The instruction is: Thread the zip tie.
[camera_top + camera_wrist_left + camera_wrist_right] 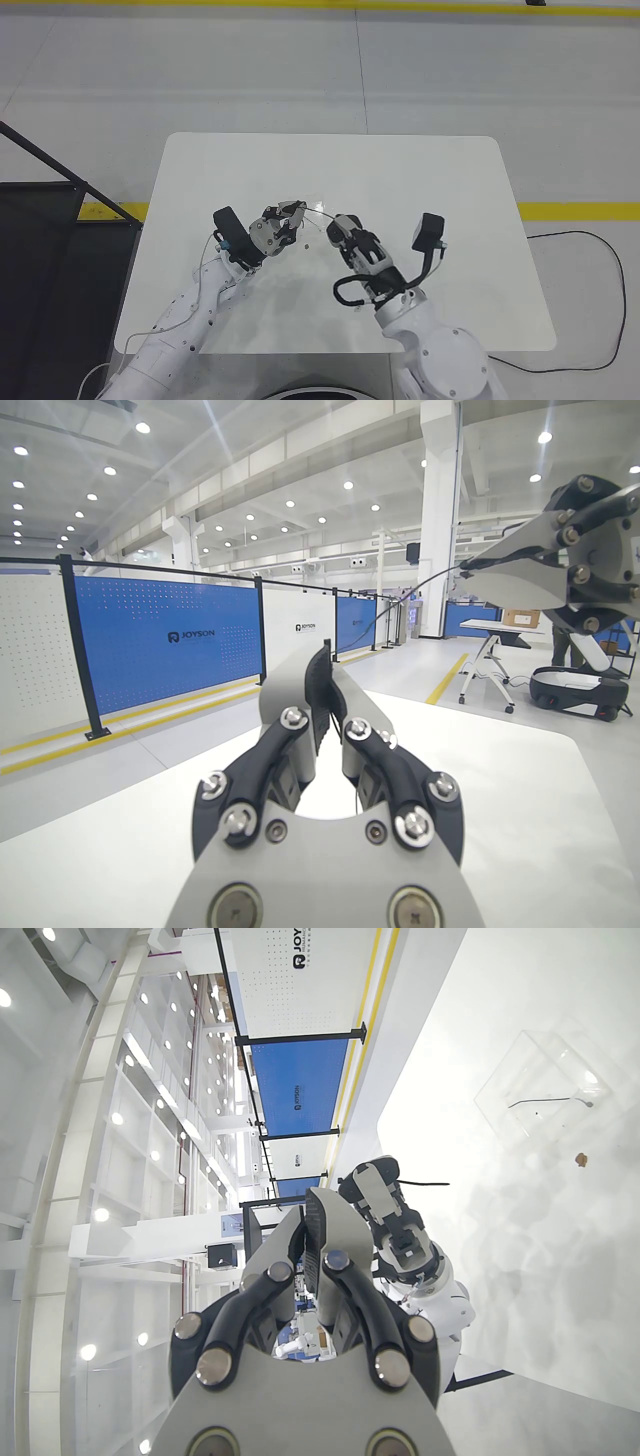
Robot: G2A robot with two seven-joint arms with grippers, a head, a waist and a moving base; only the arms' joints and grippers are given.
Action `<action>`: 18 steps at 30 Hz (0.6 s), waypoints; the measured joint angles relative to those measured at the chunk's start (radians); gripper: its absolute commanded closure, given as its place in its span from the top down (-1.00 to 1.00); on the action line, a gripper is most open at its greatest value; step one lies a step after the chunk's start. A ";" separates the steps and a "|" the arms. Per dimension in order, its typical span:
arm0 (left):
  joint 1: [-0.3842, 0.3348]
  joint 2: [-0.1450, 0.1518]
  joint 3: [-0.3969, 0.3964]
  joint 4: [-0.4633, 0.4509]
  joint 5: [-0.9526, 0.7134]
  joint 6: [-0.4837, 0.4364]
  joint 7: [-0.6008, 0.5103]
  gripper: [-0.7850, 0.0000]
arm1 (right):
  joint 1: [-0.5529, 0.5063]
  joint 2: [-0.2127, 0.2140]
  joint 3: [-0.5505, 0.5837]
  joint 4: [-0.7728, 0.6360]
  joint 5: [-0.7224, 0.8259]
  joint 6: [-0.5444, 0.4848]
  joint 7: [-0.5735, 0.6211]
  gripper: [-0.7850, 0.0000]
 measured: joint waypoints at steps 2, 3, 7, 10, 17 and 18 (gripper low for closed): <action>0.000 0.000 0.000 0.000 0.000 0.000 0.000 -1.00 | 0.002 -0.001 0.005 0.001 0.015 -0.006 0.000 -1.00; 0.000 0.000 0.000 0.000 0.000 0.000 0.000 -1.00 | 0.002 -0.002 0.006 0.003 0.021 -0.009 0.000 -1.00; 0.000 0.000 0.000 0.000 0.000 0.000 0.000 -1.00 | 0.009 -0.003 0.011 0.009 0.028 -0.008 0.005 -1.00; 0.000 0.000 0.000 0.000 0.000 0.000 0.000 -1.00 | 0.012 -0.004 0.011 0.011 0.028 0.000 0.002 -1.00; 0.000 0.000 0.000 0.000 0.000 0.000 0.000 -1.00 | 0.010 -0.003 0.013 0.011 0.008 0.031 -0.002 -1.00; 0.000 0.000 0.000 0.000 0.000 0.000 0.000 -1.00 | 0.006 -0.003 0.015 0.010 0.005 0.031 -0.002 -1.00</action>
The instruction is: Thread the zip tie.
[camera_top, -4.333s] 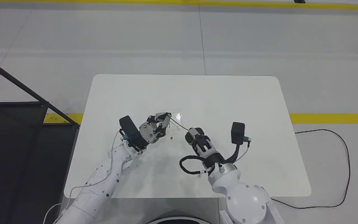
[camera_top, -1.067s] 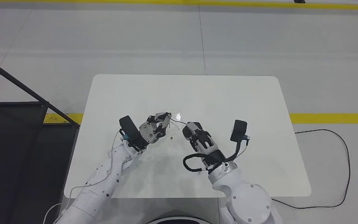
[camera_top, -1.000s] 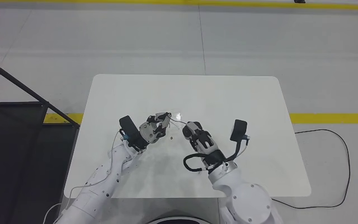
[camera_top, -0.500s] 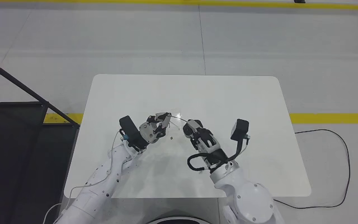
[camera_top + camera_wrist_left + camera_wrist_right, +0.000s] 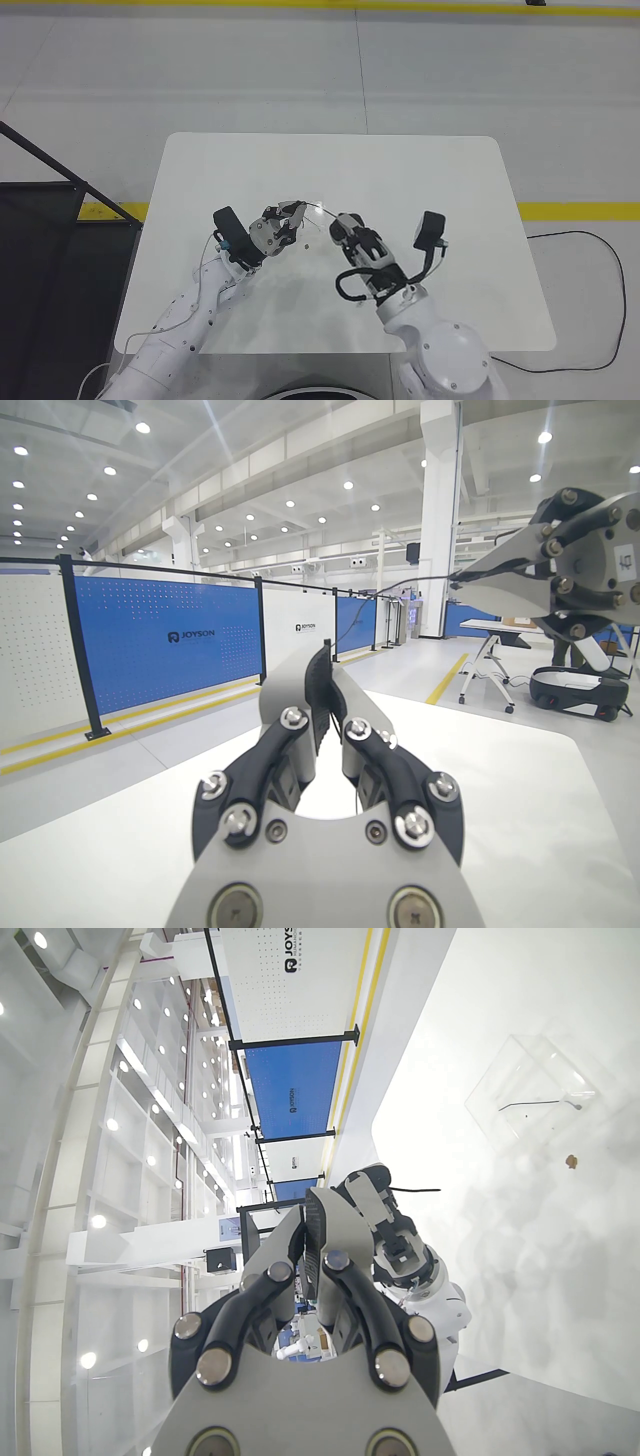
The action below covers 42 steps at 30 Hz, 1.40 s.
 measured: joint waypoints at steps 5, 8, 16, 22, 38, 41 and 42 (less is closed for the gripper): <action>0.000 0.000 0.000 0.000 0.000 0.000 0.000 -1.00 | -0.025 0.004 0.009 -0.004 -0.021 -0.008 0.006 -1.00; 0.000 0.000 0.000 0.000 0.000 0.000 0.000 -1.00 | -0.035 0.006 0.015 -0.003 -0.036 -0.009 0.014 -1.00; 0.000 0.000 0.000 0.000 0.000 0.000 0.000 -1.00 | -0.046 0.011 0.027 0.004 -0.057 0.002 0.036 -1.00; 0.000 0.000 0.000 0.000 0.000 0.000 0.000 -1.00 | -0.037 0.012 0.025 0.010 -0.081 0.032 0.043 -1.00; 0.000 0.000 0.000 0.000 0.000 0.000 0.000 -1.00 | -0.021 0.008 -0.010 0.016 -0.131 0.077 0.025 -1.00; 0.000 0.000 0.000 0.000 0.000 0.000 0.000 -1.00 | -0.025 0.008 -0.015 0.016 -0.139 0.075 0.027 -1.00; 0.000 0.000 0.000 0.000 0.000 0.000 0.000 -1.00 | -0.027 0.008 -0.016 0.015 -0.142 0.073 0.028 -1.00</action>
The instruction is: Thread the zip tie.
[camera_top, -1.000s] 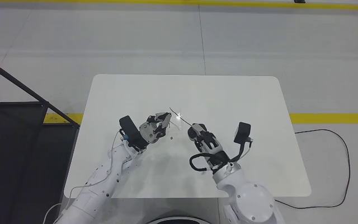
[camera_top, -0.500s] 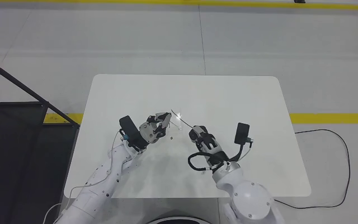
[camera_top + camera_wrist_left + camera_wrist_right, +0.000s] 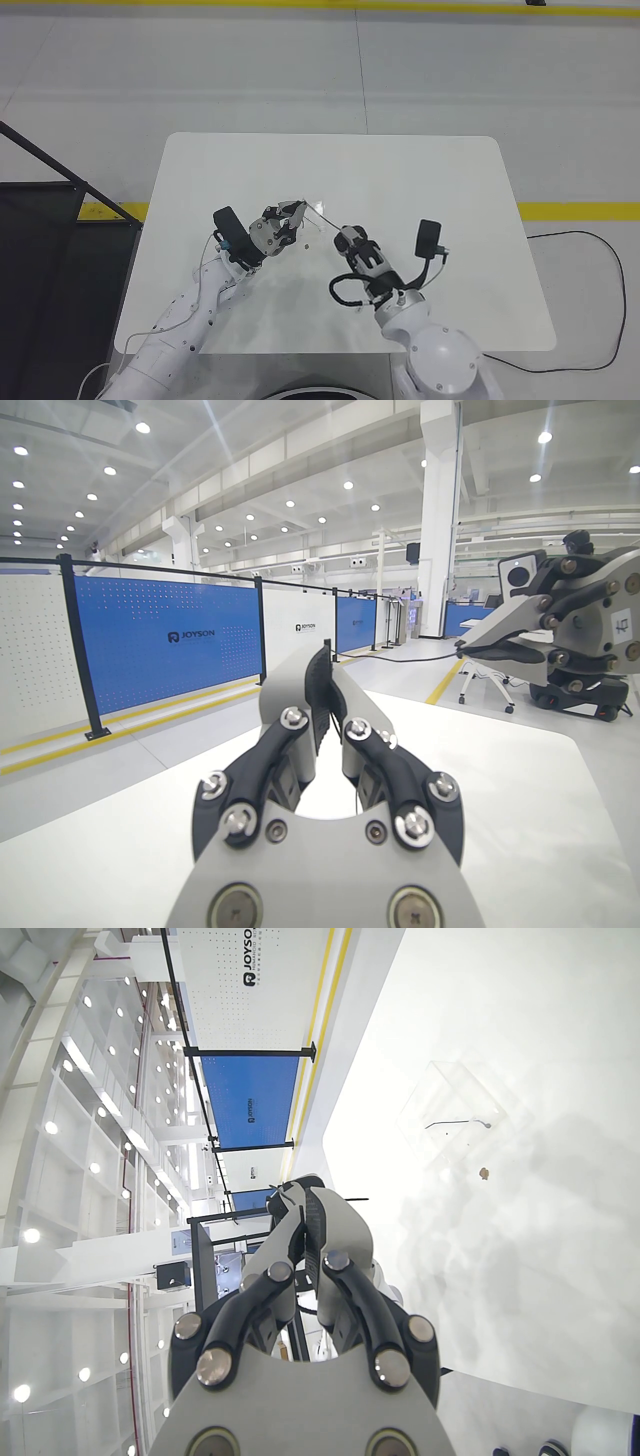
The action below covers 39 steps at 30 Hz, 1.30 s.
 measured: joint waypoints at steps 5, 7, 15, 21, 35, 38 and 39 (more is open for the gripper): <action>0.000 0.000 0.000 0.000 0.000 0.000 0.000 -1.00 | -0.021 0.003 0.001 -0.008 -0.015 -0.024 0.014 -1.00; 0.000 0.000 0.000 0.000 0.000 0.000 0.000 -1.00 | -0.031 0.005 0.004 -0.013 -0.023 -0.029 0.022 -1.00; 0.000 0.000 0.000 0.000 0.000 0.000 0.000 -1.00 | -0.051 0.009 0.008 -0.022 -0.043 -0.042 0.039 -1.00; 0.000 0.000 0.000 0.000 0.000 0.000 0.000 -1.00 | -0.042 0.008 0.007 -0.021 -0.039 -0.033 0.040 -1.00; 0.000 0.000 0.000 0.000 0.000 0.000 0.000 -1.00 | -0.021 0.002 -0.005 -0.017 -0.037 0.000 0.032 -1.00; 0.000 0.000 0.000 0.000 0.000 0.000 0.000 -1.00 | -0.018 0.001 -0.006 -0.016 -0.035 0.004 0.032 -1.00; 0.000 0.000 0.000 0.000 0.000 0.000 0.000 -1.00 | -0.017 0.000 -0.007 -0.016 -0.035 0.005 0.031 -1.00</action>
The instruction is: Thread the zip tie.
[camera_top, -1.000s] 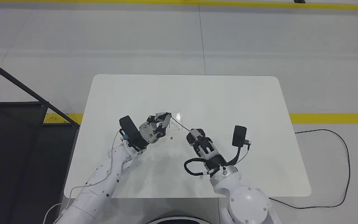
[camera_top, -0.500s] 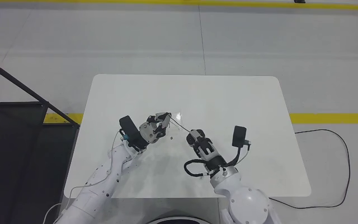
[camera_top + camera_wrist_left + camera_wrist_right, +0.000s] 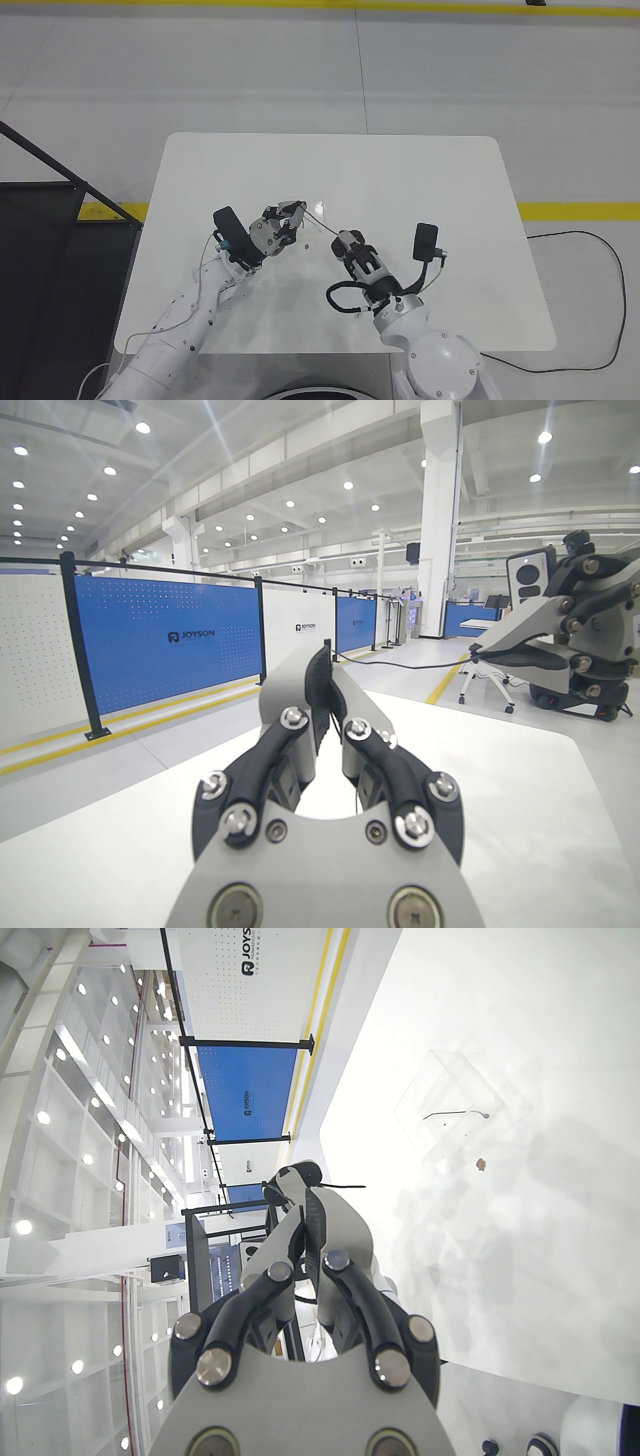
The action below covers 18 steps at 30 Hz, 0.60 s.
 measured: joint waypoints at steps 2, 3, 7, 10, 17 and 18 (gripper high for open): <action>0.000 0.000 0.000 0.000 0.000 0.000 0.000 -1.00 | 0.002 -0.001 -0.002 0.000 0.001 0.000 -0.002 -1.00; 0.000 0.000 0.000 0.000 0.000 0.000 0.000 -1.00 | 0.003 -0.001 -0.002 -0.001 0.003 0.001 -0.003 -1.00; 0.000 0.000 0.000 0.000 0.000 0.000 0.000 -1.00 | 0.003 -0.002 -0.002 -0.001 0.003 -0.001 -0.003 -1.00; 0.000 0.000 0.000 0.000 0.000 0.000 0.000 -1.00 | -0.001 -0.002 0.000 -0.001 0.004 -0.005 -0.002 -1.00; 0.000 0.000 0.000 0.000 0.000 0.000 0.000 -1.00 | -0.002 -0.003 0.008 -0.001 0.010 -0.003 0.000 -1.00; 0.000 0.000 0.000 0.000 0.000 0.000 0.000 -1.00 | -0.001 -0.003 0.008 0.000 0.011 -0.002 0.001 -1.00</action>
